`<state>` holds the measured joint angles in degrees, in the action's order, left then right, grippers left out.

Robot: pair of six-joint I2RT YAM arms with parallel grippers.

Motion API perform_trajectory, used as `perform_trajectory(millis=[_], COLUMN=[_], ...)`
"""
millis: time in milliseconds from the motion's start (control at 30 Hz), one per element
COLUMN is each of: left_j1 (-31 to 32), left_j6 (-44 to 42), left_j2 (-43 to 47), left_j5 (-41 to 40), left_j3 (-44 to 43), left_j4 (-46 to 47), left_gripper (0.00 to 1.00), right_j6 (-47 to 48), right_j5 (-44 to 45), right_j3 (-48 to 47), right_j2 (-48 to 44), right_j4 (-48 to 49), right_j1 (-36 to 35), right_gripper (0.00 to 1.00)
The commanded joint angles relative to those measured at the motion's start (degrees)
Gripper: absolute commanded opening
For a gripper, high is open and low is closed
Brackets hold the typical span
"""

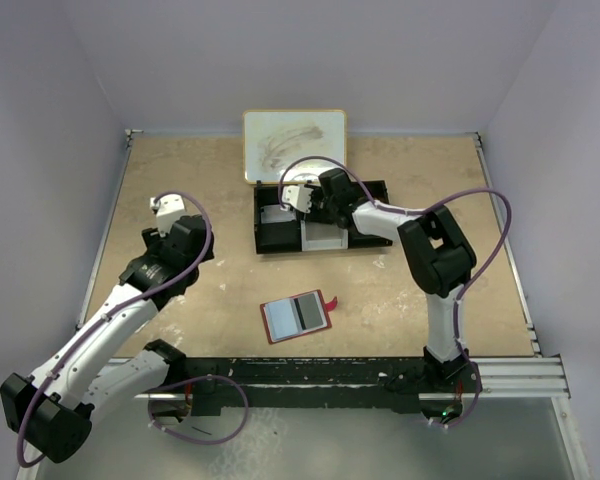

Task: Take the credit cards out of the card holder

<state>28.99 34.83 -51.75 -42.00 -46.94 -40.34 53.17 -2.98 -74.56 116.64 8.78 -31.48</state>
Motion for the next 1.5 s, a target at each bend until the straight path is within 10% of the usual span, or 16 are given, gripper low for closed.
perform_trajectory(millis=[0, 700, 967, 1200, 1467], left_j1=[-0.3, -0.3, -0.2, -0.2, -0.1], left_j6=[-1.1, -1.1, -1.9, -4.0, -1.5], left_j2=[0.1, 0.0, 0.1, -0.9, -2.7], left_j5=[0.7, 1.5, 3.9, 11.6, 20.6], left_j3=[-0.1, 0.1, 0.4, 1.3, 1.5], left_j4=[1.6, 1.7, 2.6, 5.3, 9.3], left_gripper=[0.70, 0.70, 0.70, 0.70, 0.70], right_j6=[-2.7, -16.9, -58.1, -82.2, -94.7], right_j5=[-4.2, -5.4, -12.2, -17.4, 1.2], right_j3=[-3.0, 2.6, 12.2, 38.6, 51.1], right_j2=[-3.2, -13.4, -30.1, -44.5, -61.2], right_j4=[-2.5, 7.6, 4.5, 14.7, 8.0], right_j1=[-0.2, 0.3, 4.3, 3.4, -10.6], right_gripper=[0.52, 0.61, 0.74, 0.74, 0.85])
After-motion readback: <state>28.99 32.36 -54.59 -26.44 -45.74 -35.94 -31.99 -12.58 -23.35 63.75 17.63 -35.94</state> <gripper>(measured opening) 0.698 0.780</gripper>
